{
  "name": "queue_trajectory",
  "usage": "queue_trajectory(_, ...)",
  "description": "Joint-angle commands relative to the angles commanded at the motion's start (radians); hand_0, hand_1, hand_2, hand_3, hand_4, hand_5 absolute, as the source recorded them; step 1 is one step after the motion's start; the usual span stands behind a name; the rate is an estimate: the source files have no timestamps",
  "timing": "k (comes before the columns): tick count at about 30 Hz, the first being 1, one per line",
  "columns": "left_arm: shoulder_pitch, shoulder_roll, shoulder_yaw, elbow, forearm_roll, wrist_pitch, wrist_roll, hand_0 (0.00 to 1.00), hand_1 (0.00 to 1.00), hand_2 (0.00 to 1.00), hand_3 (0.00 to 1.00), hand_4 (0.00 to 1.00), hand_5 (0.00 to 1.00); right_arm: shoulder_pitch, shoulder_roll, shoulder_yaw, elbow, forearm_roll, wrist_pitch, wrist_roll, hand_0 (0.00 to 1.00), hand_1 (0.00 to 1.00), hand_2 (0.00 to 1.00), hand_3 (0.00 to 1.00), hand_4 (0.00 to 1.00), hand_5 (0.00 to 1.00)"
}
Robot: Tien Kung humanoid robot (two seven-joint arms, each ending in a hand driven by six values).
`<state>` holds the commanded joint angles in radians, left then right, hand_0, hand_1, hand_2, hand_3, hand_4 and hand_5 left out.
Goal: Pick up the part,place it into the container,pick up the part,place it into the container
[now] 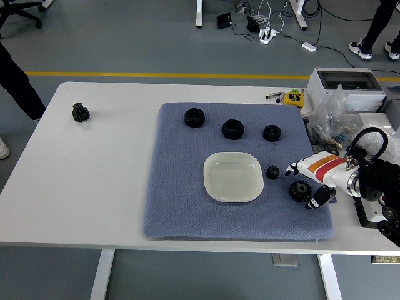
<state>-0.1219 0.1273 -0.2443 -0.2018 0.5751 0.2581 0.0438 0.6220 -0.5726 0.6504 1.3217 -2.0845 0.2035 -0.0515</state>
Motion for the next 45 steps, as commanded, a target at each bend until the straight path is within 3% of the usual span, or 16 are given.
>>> queue_trajectory(5,0.001,0.001,-0.005,0.0,0.005,0.0,0.002,0.649,0.647,0.61,0.552,0.587,0.473,0.0,0.01,0.0,-0.026,0.028,-0.007,0.005,0.604,0.637,0.701,0.767,0.998,0.225)
queue_trajectory(6,0.002,0.001,-0.006,0.0,0.006,0.0,0.002,0.649,0.648,0.611,0.552,0.587,0.474,0.001,0.011,-0.001,-0.029,0.033,-0.012,0.005,0.506,0.591,0.654,0.631,0.941,0.21)
queue_trajectory(11,0.002,0.002,-0.012,0.0,0.019,-0.003,0.005,0.649,0.648,0.611,0.552,0.587,0.474,0.005,0.017,-0.001,-0.05,0.05,-0.025,0.002,0.506,0.591,0.654,0.631,0.941,0.21)
queue_trajectory(12,0.002,0.003,-0.012,-0.001,0.019,-0.003,0.005,0.649,0.648,0.611,0.551,0.587,0.474,0.004,0.018,0.0,-0.056,0.054,-0.024,0.003,0.469,0.531,0.595,0.562,0.811,0.189)
queue_trajectory(29,0.004,0.003,-0.019,-0.002,0.029,-0.006,0.009,0.649,0.65,0.612,0.552,0.587,0.472,-0.004,0.027,-0.009,-0.092,0.081,-0.058,0.021,0.448,0.473,0.518,0.507,0.739,0.144)
queue_trajectory(30,0.004,0.003,-0.019,-0.002,0.031,-0.006,0.009,0.649,0.65,0.612,0.552,0.587,0.474,-0.005,0.026,-0.008,-0.091,0.081,-0.064,0.023,0.428,0.44,0.476,0.489,0.691,0.116)
queue_trajectory(35,0.003,0.003,-0.02,-0.002,0.031,-0.006,0.009,0.649,0.65,0.612,0.552,0.587,0.474,-0.009,0.018,0.004,-0.065,0.083,-0.093,0.029,0.428,0.44,0.476,0.489,0.691,0.116)
queue_trajectory(36,0.003,0.003,-0.02,-0.002,0.031,-0.006,0.009,0.649,0.652,0.612,0.552,0.587,0.474,-0.01,0.016,0.008,-0.058,0.082,-0.096,0.028,0.325,0.418,0.454,0.482,0.658,0.089)
queue_trajectory(45,0.007,0.004,-0.023,-0.001,0.033,-0.006,0.01,0.649,0.651,0.612,0.552,0.587,0.475,-0.028,0.004,0.029,0.045,0.066,-0.128,0.014,0.291,0.409,0.447,0.469,0.659,0.079)
